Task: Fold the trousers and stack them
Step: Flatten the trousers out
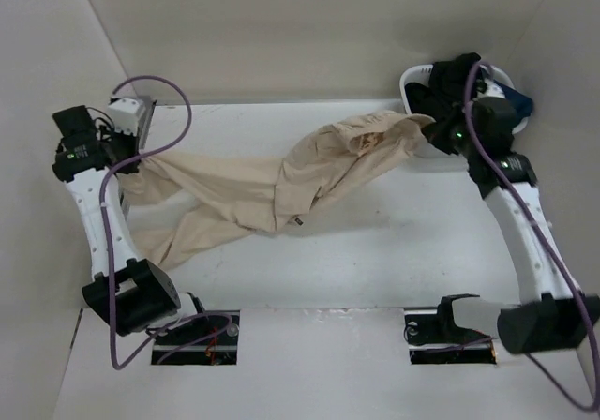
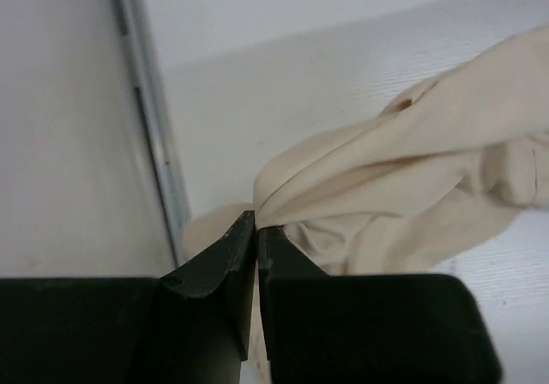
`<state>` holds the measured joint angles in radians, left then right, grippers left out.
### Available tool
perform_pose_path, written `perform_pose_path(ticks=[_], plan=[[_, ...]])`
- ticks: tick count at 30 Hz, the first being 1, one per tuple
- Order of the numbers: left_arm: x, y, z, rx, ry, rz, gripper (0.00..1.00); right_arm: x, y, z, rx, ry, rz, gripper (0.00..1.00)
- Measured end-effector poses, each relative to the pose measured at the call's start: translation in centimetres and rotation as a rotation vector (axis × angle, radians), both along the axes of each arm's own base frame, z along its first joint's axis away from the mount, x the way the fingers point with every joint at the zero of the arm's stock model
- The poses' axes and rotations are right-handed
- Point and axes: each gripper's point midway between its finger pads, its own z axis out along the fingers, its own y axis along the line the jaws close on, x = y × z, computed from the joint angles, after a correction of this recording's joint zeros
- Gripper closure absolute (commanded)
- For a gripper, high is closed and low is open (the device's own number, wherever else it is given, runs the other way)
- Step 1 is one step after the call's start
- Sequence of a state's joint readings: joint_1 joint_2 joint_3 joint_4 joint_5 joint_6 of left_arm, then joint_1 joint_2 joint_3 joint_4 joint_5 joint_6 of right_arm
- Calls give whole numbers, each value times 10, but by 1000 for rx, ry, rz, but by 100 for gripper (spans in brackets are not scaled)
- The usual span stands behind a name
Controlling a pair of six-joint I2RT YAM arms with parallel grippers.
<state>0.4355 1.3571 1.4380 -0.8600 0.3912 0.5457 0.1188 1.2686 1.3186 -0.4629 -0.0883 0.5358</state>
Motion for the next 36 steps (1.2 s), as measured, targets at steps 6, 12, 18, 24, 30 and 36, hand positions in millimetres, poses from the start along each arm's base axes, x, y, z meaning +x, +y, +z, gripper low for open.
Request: perform_pose_path(ticks=[6, 12, 18, 24, 30, 36], plan=[[24, 28, 54, 70, -115, 20, 96, -69, -32, -35, 76, 67, -58, 100], [119, 1, 53, 111, -171, -96, 91, -121, -57, -159, 148, 410, -179, 87], [179, -24, -32, 113, -33, -141, 94, -141, -83, -165, 96, 408, -296, 36], [154, -18, -65, 136, 65, -126, 95, -149, -88, -104, -136, 265, -306, 33], [103, 12, -38, 240, 39, -57, 95, -166, 42, -154, -136, 404, 109, 26], [78, 12, -23, 298, 1, -49, 94, -201, 45, -259, 81, 644, -90, 21]])
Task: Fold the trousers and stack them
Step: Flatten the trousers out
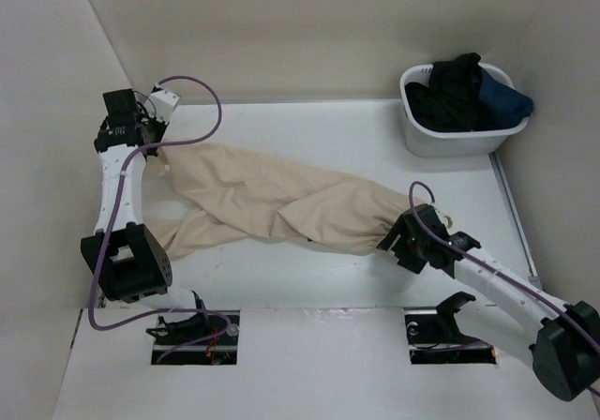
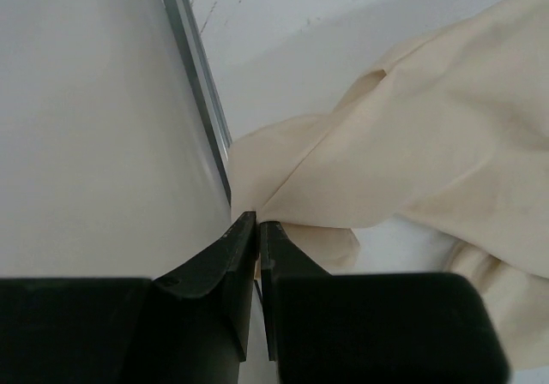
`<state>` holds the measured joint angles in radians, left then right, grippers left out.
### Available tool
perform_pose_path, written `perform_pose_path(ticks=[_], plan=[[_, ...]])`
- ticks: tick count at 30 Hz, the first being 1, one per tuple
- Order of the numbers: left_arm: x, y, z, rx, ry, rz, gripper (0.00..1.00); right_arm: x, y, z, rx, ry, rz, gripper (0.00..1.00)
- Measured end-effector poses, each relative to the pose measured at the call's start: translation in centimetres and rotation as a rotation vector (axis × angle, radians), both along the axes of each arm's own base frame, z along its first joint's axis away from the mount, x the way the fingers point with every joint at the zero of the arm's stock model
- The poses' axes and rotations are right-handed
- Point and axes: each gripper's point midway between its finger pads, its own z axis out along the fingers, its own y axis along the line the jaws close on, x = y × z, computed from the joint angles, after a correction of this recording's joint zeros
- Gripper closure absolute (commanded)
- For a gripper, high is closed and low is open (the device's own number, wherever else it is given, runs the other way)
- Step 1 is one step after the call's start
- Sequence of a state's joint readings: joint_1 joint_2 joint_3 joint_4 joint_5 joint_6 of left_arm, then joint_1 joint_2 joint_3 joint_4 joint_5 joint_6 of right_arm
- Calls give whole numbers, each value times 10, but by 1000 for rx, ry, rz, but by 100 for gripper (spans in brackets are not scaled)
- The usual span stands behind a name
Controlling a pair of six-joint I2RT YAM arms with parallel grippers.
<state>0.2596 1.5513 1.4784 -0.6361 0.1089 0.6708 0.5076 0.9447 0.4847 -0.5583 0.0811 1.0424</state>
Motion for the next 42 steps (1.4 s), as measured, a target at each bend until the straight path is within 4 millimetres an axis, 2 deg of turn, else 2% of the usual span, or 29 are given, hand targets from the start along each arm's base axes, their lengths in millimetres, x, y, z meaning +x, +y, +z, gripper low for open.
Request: perform_pose_path(ticks=[2, 6, 10, 15, 20, 22, 25, 27, 31, 32, 34, 36, 38, 39, 40, 42], plan=[[-3, -1, -1, 3, 2, -1, 94, 8, 2, -3, 56, -3, -92, 21], [-6, 1, -9, 4, 18, 6, 94, 31, 19, 10, 161, -65, -171, 21], [-8, 1, -11, 4, 23, 9, 94, 41, 21, 11, 198, -81, -238, 21], [-12, 2, -6, 8, 8, 14, 94, 35, 20, -6, 199, -20, -272, 20], [-17, 9, 4, 15, -15, 32, 94, 26, 17, -2, 207, -14, -287, 22], [-18, 9, 8, 18, -26, 34, 94, 26, 14, -5, 198, -9, -297, 36], [-20, 9, 13, 21, -38, 33, 94, 27, 5, -23, 155, 36, -333, 96], [-20, 9, 15, 22, -42, 33, 94, 30, 3, -30, 150, 53, -354, 100], [-25, 13, 22, 31, -58, 40, 95, 36, 4, -21, 152, 18, -335, 100], [-28, 17, 25, 37, -66, 46, 95, 36, 2, -12, 151, -4, -329, 100], [-37, 24, 34, 55, -86, 60, 95, 42, -5, 25, 153, -89, -320, 100], [-47, 32, 47, 84, -108, 72, 96, 53, -15, 87, 169, -228, -326, 100], [-57, 38, 57, 115, -123, 78, 96, 58, -32, 166, 193, -404, -342, 100], [-62, 40, 61, 129, -126, 79, 96, 55, -40, 199, 203, -474, -349, 100], [-66, 43, 64, 142, -126, 79, 96, 51, -49, 229, 209, -537, -355, 100], [-69, 45, 66, 162, -123, 73, 96, 41, -62, 268, 206, -622, -362, 100]])
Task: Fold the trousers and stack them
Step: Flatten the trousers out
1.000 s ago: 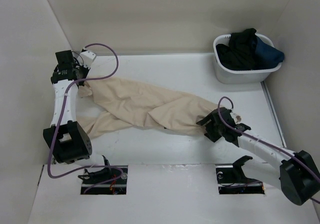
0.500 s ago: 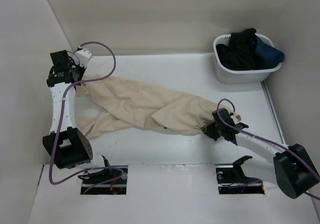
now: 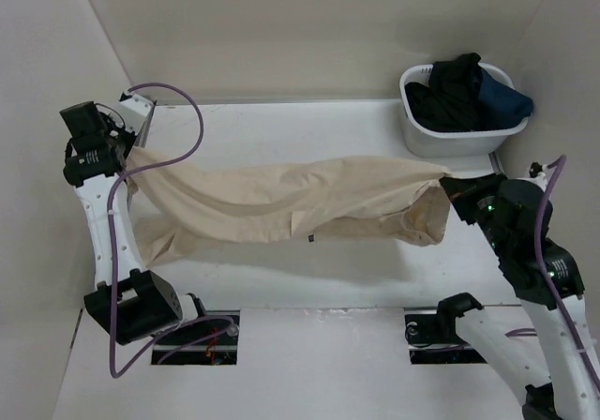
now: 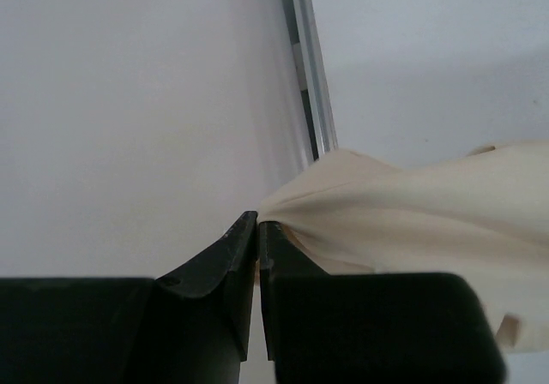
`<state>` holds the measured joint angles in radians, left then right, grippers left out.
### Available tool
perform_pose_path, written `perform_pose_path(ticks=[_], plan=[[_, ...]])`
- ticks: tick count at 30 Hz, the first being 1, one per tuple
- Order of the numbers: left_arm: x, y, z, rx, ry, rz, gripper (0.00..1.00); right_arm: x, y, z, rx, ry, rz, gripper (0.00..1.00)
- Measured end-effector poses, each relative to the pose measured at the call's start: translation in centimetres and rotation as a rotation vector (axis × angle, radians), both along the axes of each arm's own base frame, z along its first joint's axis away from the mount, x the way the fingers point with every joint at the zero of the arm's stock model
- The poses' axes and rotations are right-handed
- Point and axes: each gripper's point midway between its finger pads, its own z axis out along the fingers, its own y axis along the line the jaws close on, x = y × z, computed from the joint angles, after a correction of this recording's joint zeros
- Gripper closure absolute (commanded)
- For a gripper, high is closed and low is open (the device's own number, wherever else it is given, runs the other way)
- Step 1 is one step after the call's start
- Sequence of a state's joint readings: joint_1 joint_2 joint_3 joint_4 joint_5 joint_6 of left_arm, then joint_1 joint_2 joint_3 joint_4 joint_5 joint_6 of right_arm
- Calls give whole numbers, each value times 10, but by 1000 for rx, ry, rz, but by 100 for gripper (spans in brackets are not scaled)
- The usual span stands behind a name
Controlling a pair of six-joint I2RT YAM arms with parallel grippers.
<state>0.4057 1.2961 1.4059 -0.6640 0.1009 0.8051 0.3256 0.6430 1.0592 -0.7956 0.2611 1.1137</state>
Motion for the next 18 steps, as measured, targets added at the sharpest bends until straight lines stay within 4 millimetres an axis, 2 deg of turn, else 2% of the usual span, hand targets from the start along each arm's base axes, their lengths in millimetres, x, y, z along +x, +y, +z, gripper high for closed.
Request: perform_pose_path(ticks=[1, 3, 5, 7, 11, 13, 14, 15, 16, 17, 18], plan=[[1, 2, -1, 7, 6, -3, 96, -3, -6, 12, -14, -22, -9, 100], [9, 5, -5, 11, 27, -12, 96, 2, -13, 12, -57, -12, -21, 100], [28, 13, -12, 7, 53, -19, 96, 21, -22, -5, -110, 58, -42, 100], [55, 22, -27, -9, 87, -29, 96, 51, -39, -30, -141, 151, -84, 100], [109, 39, -83, -55, 183, -45, 95, 112, -85, -80, -114, 289, -174, 100], [127, 36, -121, -85, 250, -62, 90, 131, -94, -100, -87, 338, -178, 100], [134, 34, -138, -96, 282, -70, 88, 140, -95, -107, -80, 354, -171, 95], [139, 30, -153, -103, 310, -77, 85, 148, -93, -110, -75, 360, -157, 77], [143, 25, -168, -108, 339, -86, 78, 157, -88, -111, -70, 359, -139, 45], [148, 21, -180, -109, 362, -93, 68, 165, -83, -111, -68, 355, -120, 25], [153, 16, -189, -105, 377, -101, 57, 172, -79, -110, -73, 346, -100, 15]])
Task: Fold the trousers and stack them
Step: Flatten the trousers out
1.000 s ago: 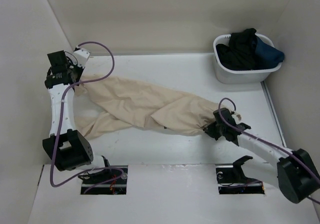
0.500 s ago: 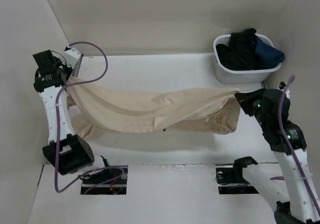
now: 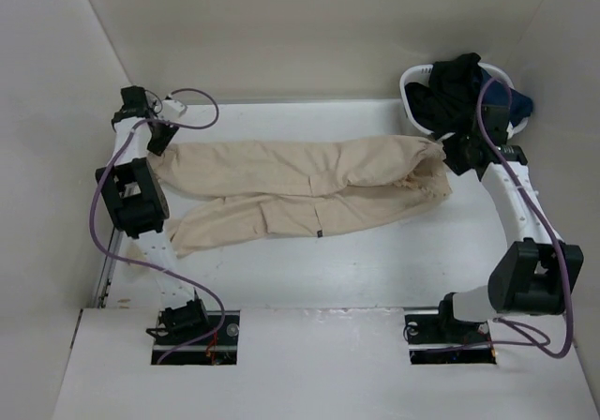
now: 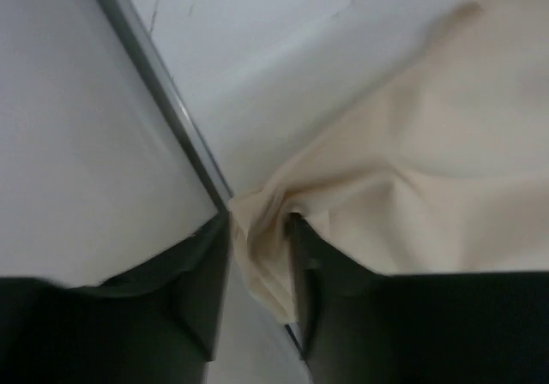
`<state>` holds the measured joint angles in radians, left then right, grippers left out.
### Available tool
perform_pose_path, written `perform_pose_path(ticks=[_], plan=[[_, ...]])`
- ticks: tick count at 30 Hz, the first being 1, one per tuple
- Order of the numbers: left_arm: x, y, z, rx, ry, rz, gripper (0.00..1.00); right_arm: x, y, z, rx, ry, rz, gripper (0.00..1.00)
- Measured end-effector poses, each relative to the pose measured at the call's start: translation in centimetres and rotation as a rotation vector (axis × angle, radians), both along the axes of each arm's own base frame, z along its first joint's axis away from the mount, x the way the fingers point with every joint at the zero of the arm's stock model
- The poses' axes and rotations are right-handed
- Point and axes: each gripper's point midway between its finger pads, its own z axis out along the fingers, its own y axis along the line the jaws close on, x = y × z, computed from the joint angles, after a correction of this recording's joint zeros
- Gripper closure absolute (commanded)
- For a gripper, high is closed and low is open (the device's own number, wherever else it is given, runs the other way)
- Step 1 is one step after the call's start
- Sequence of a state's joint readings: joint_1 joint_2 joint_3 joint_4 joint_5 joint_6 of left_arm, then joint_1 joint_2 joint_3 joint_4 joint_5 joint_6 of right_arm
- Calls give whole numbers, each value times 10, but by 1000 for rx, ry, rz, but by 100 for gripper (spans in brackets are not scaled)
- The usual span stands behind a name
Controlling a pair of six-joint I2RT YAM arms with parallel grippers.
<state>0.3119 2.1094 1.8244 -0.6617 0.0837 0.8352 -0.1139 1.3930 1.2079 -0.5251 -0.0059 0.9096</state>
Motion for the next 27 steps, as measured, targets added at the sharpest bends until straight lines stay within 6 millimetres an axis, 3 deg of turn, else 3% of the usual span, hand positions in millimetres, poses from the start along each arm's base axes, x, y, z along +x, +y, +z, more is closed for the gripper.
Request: perform_pose_path(ticks=[1, 4, 7, 9, 11, 14, 15, 17, 20, 23, 25, 27], plan=[[5, -5, -6, 3, 9, -4, 49, 6, 5, 3, -7, -12, 27, 0], [15, -19, -6, 14, 1, -24, 29, 14, 19, 16, -55, -50, 110, 0], [12, -32, 22, 14, -53, -53, 21, 3, 29, 31, -132, -79, 189, 0], [-11, -39, 55, 21, -94, -70, 20, -15, 31, 39, -179, -103, 211, 0], [-49, -43, 92, 46, -128, -86, 22, -42, 28, 39, -206, -120, 208, 0], [-119, -48, 132, 80, -152, -97, 26, -83, 22, 6, -214, -79, 185, 0], [-143, -50, 130, 79, -134, -97, 26, -93, 20, -9, -209, -48, 178, 0], [-188, -58, 107, 49, -44, -97, 25, -109, 14, -47, -185, 38, 148, 0], [-244, -83, 44, -48, 173, -137, 23, -122, 7, -97, -137, 175, 103, 0], [-293, -105, -11, -121, 389, -185, 23, -116, 7, -122, -105, 242, 85, 0], [-318, -106, -30, -139, 480, -175, 22, -104, 8, -133, -93, 255, 82, 0], [-328, -97, -36, -147, 513, -129, 20, -94, 8, -145, -88, 271, 82, 0]])
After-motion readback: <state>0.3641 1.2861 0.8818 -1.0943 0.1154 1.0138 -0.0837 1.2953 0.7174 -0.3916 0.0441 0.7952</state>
